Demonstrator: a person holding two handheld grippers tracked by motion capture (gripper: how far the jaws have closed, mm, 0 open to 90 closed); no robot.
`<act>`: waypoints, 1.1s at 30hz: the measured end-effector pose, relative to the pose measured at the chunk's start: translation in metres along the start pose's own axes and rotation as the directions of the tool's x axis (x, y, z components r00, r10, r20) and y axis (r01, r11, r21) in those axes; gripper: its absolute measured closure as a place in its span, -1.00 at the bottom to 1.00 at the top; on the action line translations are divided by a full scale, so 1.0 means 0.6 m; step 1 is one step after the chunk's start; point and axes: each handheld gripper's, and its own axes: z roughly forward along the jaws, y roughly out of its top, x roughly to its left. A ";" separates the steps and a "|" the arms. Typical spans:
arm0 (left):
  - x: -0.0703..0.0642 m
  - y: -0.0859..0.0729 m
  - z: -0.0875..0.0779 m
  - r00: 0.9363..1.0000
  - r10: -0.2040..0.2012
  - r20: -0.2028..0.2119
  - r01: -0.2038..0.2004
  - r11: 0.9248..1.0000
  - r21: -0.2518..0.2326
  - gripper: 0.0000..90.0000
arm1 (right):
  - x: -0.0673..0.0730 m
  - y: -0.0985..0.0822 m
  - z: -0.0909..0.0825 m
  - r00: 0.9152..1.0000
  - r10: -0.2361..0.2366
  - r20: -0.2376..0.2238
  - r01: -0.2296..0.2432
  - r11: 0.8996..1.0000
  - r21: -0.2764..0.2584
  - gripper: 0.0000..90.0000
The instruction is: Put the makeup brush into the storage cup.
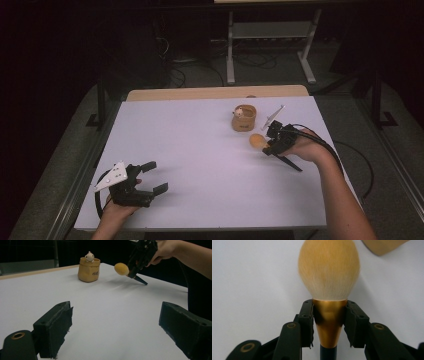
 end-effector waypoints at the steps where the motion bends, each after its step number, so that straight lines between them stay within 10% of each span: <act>1: 0.000 0.000 0.000 1.000 0.000 0.000 0.000 1.000 0.000 -0.76 | 0.000 -0.001 -0.003 1.000 0.005 0.002 -0.005 1.000 -0.013 0.36; 15: 0.000 0.000 0.000 1.000 0.002 -0.001 -0.002 1.000 0.002 -0.76 | -0.005 -0.021 -0.031 0.995 0.101 0.015 -0.097 0.982 -0.161 0.36; 33: 0.000 0.000 0.000 1.000 0.001 -0.001 -0.001 1.000 0.000 -0.76 | -0.007 -0.040 -0.046 0.985 0.171 0.016 -0.155 0.927 -0.341 0.36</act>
